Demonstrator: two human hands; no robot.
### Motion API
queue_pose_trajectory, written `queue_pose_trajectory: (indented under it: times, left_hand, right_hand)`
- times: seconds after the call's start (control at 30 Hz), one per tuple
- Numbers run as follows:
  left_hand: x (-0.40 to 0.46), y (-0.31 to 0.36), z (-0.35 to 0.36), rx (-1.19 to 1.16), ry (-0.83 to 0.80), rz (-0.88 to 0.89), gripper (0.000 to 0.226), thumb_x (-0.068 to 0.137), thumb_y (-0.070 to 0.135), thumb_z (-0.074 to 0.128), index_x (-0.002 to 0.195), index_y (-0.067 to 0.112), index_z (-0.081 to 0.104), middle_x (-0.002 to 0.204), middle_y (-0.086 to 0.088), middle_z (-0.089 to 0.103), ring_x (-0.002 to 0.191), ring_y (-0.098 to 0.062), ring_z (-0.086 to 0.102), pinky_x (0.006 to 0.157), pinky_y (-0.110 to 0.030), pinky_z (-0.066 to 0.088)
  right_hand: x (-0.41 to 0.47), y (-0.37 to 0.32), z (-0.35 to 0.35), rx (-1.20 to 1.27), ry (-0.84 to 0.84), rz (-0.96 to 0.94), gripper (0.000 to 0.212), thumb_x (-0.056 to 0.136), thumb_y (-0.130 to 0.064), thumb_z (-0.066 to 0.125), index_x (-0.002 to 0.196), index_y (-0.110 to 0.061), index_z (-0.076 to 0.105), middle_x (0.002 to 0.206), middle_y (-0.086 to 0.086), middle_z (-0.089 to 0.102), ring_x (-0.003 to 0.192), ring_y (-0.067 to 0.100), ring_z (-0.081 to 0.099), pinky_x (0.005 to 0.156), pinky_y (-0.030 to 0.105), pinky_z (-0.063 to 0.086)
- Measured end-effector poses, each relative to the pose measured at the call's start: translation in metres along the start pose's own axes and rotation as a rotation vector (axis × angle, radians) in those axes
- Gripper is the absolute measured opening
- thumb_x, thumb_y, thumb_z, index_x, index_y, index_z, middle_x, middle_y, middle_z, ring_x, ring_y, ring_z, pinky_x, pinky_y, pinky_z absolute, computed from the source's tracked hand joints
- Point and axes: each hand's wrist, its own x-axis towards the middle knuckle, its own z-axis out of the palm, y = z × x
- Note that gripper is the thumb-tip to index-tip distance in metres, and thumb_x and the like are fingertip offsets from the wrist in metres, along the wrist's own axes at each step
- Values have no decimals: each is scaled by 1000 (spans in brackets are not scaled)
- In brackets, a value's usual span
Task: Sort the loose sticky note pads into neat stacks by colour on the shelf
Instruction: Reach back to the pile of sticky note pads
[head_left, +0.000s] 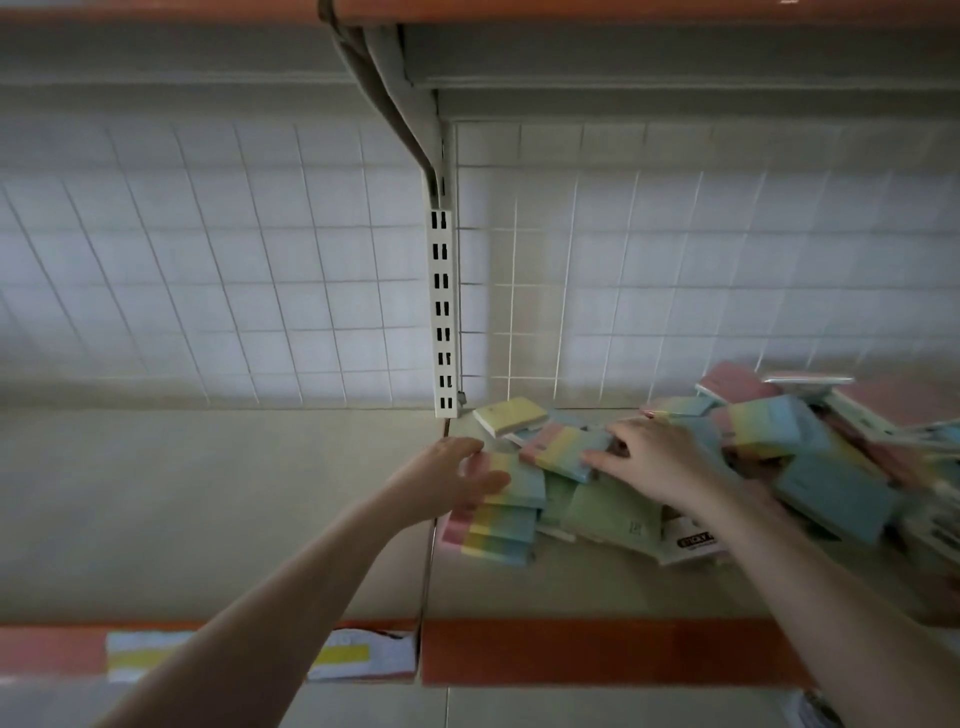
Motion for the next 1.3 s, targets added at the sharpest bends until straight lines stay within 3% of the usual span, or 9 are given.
queue_pose_trajectory:
  times: [0.13, 0.27, 0.4, 0.47, 0.67, 0.77, 0.93, 1.17, 1.3]
  left_hand:
    - [0, 3, -3, 12, 7, -1, 60, 83, 40, 68, 130, 9, 49, 129, -4, 48, 106, -14, 48, 83, -23, 42]
    - [4, -2, -6, -20, 31, -61, 78, 70, 42, 79, 133, 9, 46, 124, -7, 47, 109, -20, 48, 94, -32, 45]
    - [6, -4, -11, -95, 62, -69, 40, 70, 28, 82, 98, 10, 61, 93, -3, 55, 83, -17, 53, 80, -33, 51]
    - [5, -6, -16, -179, 78, -72, 27, 71, 20, 81, 85, 13, 59, 81, 0, 55, 72, -13, 51, 66, -25, 47]
    - [-2, -13, -32, -442, 204, -96, 29, 77, 2, 74, 98, 8, 55, 80, -1, 58, 65, -11, 57, 52, -17, 48]
    - [-6, -18, -35, -519, 272, -105, 24, 77, 1, 73, 91, 12, 57, 79, -2, 59, 66, -12, 59, 56, -19, 52]
    - [-13, -32, -40, -702, 389, -170, 13, 80, 4, 71, 85, 11, 62, 86, -8, 63, 75, -20, 62, 76, -37, 56]
    - [-34, -54, -64, -835, 511, -233, 8, 91, 13, 59, 97, 7, 58, 82, -6, 56, 68, -18, 56, 52, -23, 52]
    - [-47, -80, -85, -866, 540, -242, 15, 93, 15, 57, 104, 6, 55, 81, -4, 55, 69, -17, 56, 56, -27, 52]
  right_hand:
    - [0, -4, -7, 140, -75, 29, 48, 82, -64, 53, 107, -23, 59, 100, -5, 60, 91, 14, 51, 64, 24, 38]
    - [6, -6, -5, 448, -55, 67, 37, 70, -48, 75, 97, -24, 69, 94, -6, 70, 84, 13, 64, 77, 35, 54]
    - [7, -13, -5, 611, 31, 71, 38, 65, -24, 83, 98, -19, 65, 88, -1, 67, 83, 19, 62, 74, 34, 50]
    - [8, -16, -5, 649, 83, 64, 42, 66, -19, 82, 101, -19, 59, 92, 0, 64, 85, 20, 60, 73, 33, 47]
    - [11, -17, -5, 853, 129, 55, 27, 77, -12, 74, 99, -14, 59, 85, 4, 65, 66, 15, 60, 55, 26, 45]
    - [12, -17, -2, 887, 159, 52, 28, 73, -13, 78, 95, -16, 62, 82, 3, 66, 69, 17, 60, 60, 27, 45]
    - [16, -21, 2, 950, 174, 79, 13, 77, -22, 74, 85, -20, 63, 70, -3, 63, 60, 13, 56, 62, 30, 43]
    - [22, -56, -9, 1095, 128, 114, 9, 91, -16, 59, 85, -10, 57, 68, 2, 53, 55, 13, 46, 48, 21, 33]
    - [29, -91, -7, 1124, 91, 148, 10, 91, -14, 58, 83, -8, 55, 64, 3, 50, 49, 13, 41, 41, 21, 30]
